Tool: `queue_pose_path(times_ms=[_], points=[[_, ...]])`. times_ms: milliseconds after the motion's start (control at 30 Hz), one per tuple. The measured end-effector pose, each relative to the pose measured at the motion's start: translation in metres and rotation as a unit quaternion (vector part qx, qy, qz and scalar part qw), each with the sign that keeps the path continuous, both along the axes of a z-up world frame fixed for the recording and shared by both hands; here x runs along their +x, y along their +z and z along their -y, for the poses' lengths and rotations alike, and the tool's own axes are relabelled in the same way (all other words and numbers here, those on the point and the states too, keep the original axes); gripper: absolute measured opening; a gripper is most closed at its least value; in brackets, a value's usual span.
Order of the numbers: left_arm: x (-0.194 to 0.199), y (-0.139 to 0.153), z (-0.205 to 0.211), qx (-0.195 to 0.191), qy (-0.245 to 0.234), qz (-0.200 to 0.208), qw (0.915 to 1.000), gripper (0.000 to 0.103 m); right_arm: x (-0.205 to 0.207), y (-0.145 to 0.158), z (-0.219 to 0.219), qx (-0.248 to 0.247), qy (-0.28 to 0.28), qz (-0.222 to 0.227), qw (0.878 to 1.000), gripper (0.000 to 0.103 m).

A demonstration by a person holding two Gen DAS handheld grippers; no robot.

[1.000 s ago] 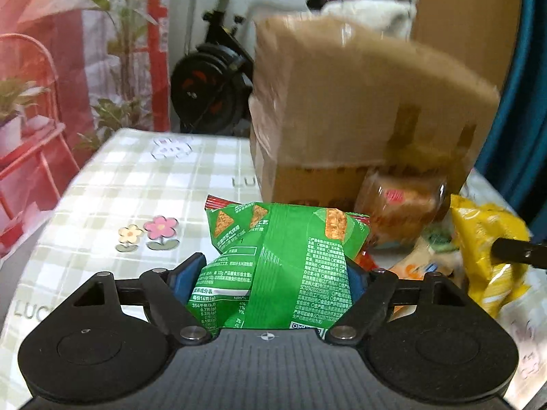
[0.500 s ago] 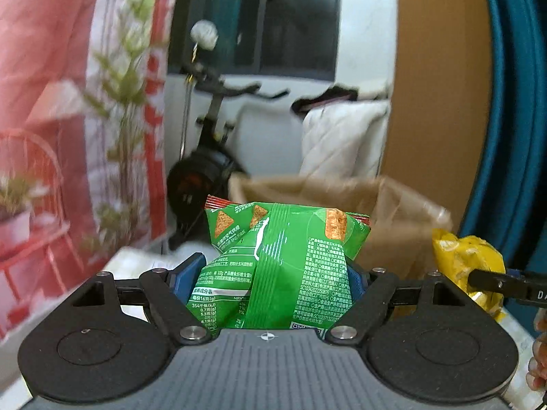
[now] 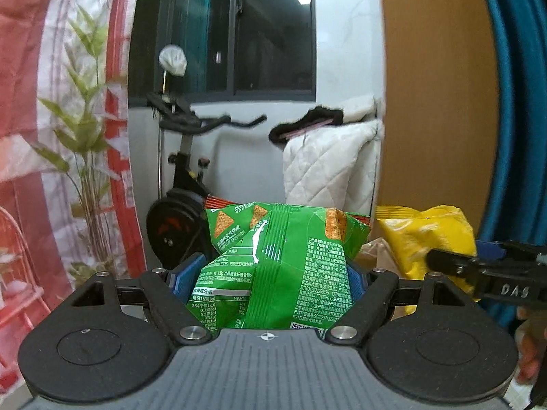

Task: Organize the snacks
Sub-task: 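Carry both bags over the open paper-lined box, then open both tools to drop the bags into the open box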

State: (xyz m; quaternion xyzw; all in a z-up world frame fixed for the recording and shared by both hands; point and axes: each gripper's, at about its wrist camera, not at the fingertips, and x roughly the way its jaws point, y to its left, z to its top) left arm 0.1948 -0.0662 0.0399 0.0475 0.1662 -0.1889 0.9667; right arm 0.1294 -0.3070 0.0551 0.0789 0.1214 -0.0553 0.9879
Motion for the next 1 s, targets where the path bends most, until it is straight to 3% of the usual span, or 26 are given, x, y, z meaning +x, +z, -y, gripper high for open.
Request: queue_pose_path(times_ms=[200,400,467,533,667,900,1000], points=[[0.033,-0.021,-0.003,-0.015,0.015,-0.032,0.9993,0.083,0.037,-0.017,-0.015,-0.020,0.010,-0.022,0.999,0.065],[0.034,-0.033,-0.010,-0.016,0.002,-0.044,0.9989,0.089,0.049,-0.033,-0.018,-0.007,0.014,-0.053,0.998,0.068],[0.034,-0.034,-0.012,-0.015,0.010,-0.050,0.9986,0.091,0.046,-0.033,-0.018,-0.002,0.010,-0.050,0.999,0.073],[0.032,-0.032,-0.014,-0.012,0.015,-0.055,0.9983,0.091,0.041,-0.031,-0.018,0.004,0.012,-0.045,0.999,0.081],[0.018,-0.024,-0.017,-0.009,0.014,-0.045,0.9988,0.091,0.021,-0.027,-0.019,-0.004,0.021,-0.042,0.999,0.084],[-0.023,-0.014,-0.027,-0.017,0.028,-0.020,0.9992,0.098,-0.019,-0.020,-0.021,0.009,0.025,-0.037,0.999,0.102],[-0.042,-0.012,-0.030,-0.018,0.039,-0.005,0.9991,0.100,-0.036,-0.021,-0.024,0.014,0.031,-0.030,0.999,0.102]])
